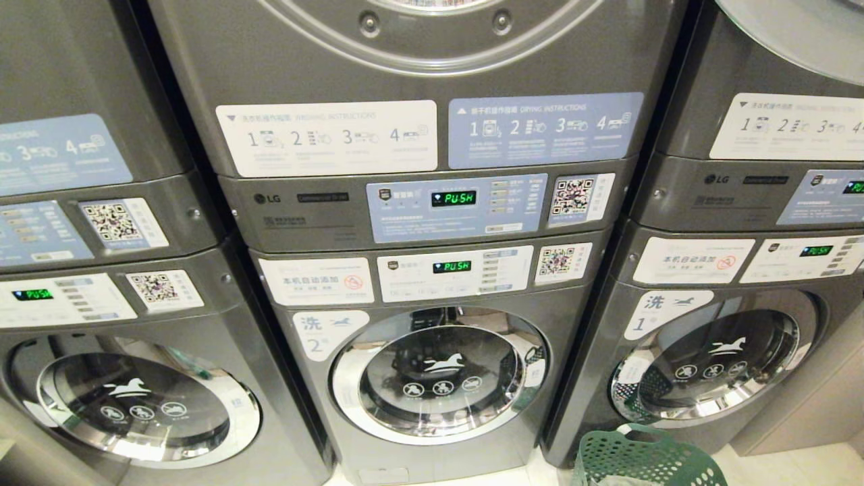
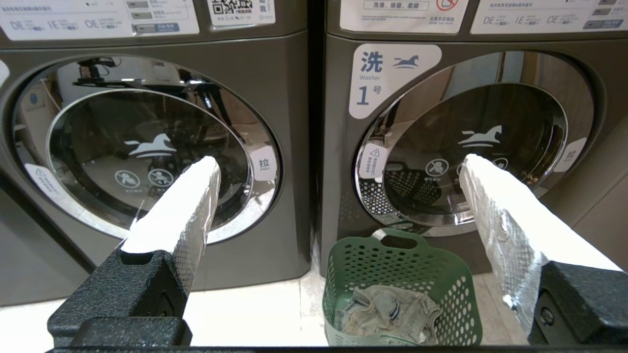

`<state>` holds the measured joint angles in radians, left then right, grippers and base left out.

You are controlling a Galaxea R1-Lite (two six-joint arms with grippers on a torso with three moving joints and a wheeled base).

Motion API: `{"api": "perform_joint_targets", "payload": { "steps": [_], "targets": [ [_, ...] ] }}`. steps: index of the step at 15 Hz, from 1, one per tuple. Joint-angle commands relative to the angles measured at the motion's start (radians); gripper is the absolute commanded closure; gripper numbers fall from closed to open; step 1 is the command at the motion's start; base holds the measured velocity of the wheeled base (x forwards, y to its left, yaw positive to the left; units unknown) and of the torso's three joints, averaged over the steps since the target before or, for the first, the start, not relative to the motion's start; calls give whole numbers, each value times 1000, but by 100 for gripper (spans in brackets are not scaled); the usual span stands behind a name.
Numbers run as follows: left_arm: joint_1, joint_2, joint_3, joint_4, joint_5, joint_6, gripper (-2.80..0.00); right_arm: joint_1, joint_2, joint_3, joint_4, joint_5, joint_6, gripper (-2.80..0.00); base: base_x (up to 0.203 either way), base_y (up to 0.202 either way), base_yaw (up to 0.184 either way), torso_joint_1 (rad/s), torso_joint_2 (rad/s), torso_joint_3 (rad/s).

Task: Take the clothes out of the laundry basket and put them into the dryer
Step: Take the clothes out of the basket

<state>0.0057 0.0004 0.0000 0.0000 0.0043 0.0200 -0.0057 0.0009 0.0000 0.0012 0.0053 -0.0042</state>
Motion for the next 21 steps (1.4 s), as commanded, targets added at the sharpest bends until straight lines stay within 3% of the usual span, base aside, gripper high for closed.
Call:
{"api": "perform_joint_targets", "payload": {
  "steps": [1,21],
  "targets": [
    [0,1,1,0,0,0,0,0,2,0,0,1,0,-280,0,0,0,-165,357,201],
    [0,1,0,-2,0,-11,0,0,2,0,0,1,0,-280,0,0,0,-207,487,275]
  ]
}}
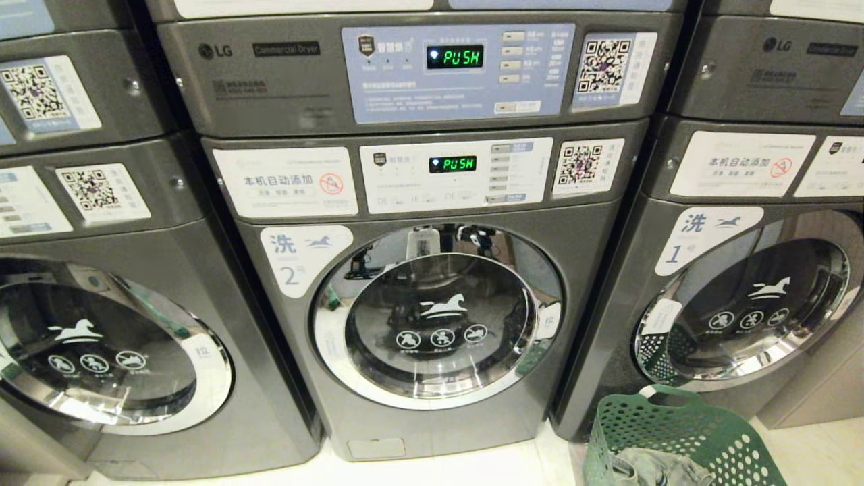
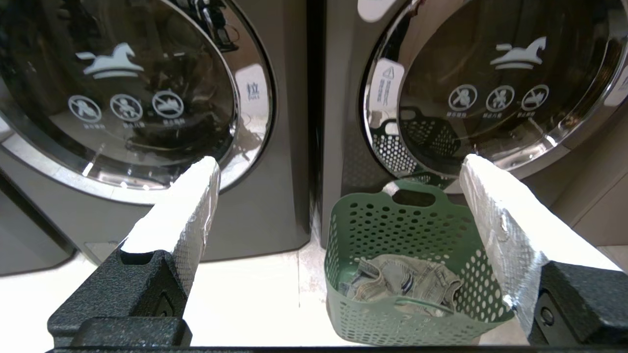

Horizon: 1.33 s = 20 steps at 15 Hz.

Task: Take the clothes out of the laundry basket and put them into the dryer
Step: Take the clothes out of the basket

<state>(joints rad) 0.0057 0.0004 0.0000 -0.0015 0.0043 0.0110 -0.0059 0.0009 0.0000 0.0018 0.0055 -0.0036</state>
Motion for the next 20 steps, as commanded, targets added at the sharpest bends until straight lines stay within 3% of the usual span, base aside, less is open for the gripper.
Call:
{"api": "perform_joint_targets", "payload": {
  "steps": [1,14,20],
  "targets": [
    [0,1,0,1,0,2,0,0,1,0,0,1,1,-280,0,0,0,-183,476,202],
    [-1,1,0,1,0,1,0,0,1,0,-2,1,-4,-280,0,0,0,-128,447,127],
    [-1,1,0,-2,0,0,0,0,1,0,-2,2,-4,-280,0,0,0,-9,67,-143]
  ]
}}
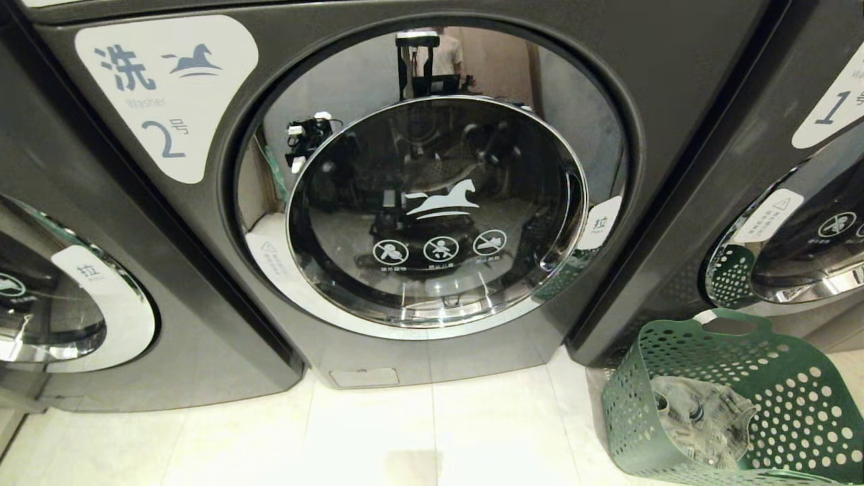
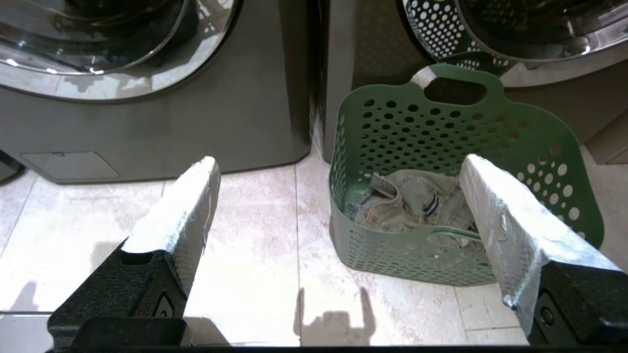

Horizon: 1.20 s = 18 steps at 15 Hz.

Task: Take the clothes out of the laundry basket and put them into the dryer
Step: Take the clothes out of the basket

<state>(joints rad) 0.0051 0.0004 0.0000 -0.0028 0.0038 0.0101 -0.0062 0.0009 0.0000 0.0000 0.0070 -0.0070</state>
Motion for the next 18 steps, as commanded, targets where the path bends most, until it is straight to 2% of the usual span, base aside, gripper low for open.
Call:
{"api": "perform_joint_targets", "payload": {
  "steps": [1,17,18],
  "targets": [
    [0,1,0,0,1,1,0,0,1,0,0,1,-1,-280,0,0,0,2,2,-202],
    [1,1,0,0,1,-4,0,0,1,2,2,13,-46,-280,0,0,0,2,4,-197],
    [0,0,0,0,1,-5,0,0,1,2,2,14,-69,-280,0,0,0,-1,-2,-198]
  ]
}}
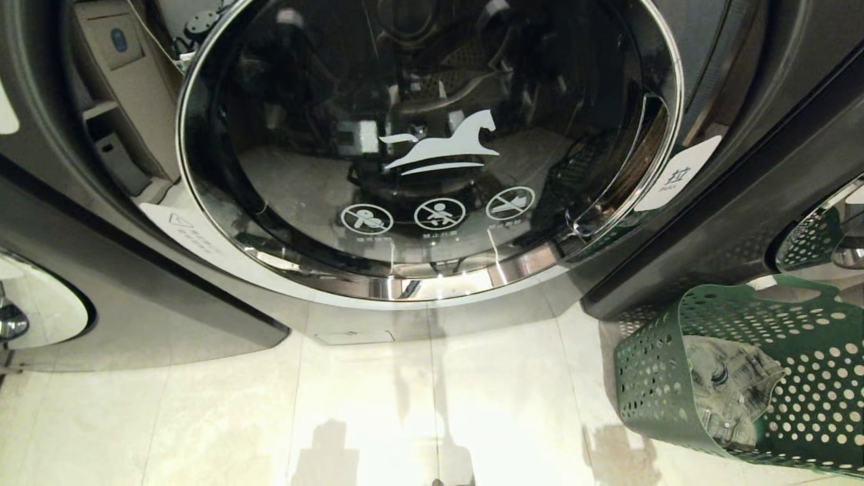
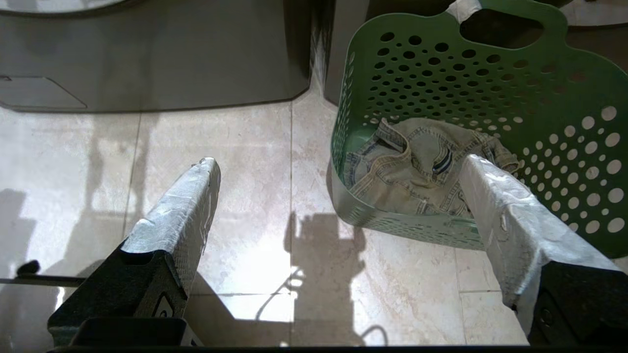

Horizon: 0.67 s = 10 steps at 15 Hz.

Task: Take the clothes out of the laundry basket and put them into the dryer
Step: Take the clothes out of the basket

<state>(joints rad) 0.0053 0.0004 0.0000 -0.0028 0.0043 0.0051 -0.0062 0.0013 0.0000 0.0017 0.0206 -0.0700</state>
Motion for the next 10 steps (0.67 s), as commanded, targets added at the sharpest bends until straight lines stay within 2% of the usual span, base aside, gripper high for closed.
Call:
{"api": "perform_joint_targets", "payload": {
  "steps": [1,8,10],
  "targets": [
    [1,0,0,0,0,-1,0,0,0,2,2,3,-38,-280,0,0,0,3,2,-198],
    [1,1,0,0,0,-2,0,0,5,-6,21,7,-48,-280,0,0,0,1,1,-195],
    [-1,1,0,1,0,-2,0,-3,0,-10,27,-1,-56,-280,0,0,0,7,5,-92]
  ]
}}
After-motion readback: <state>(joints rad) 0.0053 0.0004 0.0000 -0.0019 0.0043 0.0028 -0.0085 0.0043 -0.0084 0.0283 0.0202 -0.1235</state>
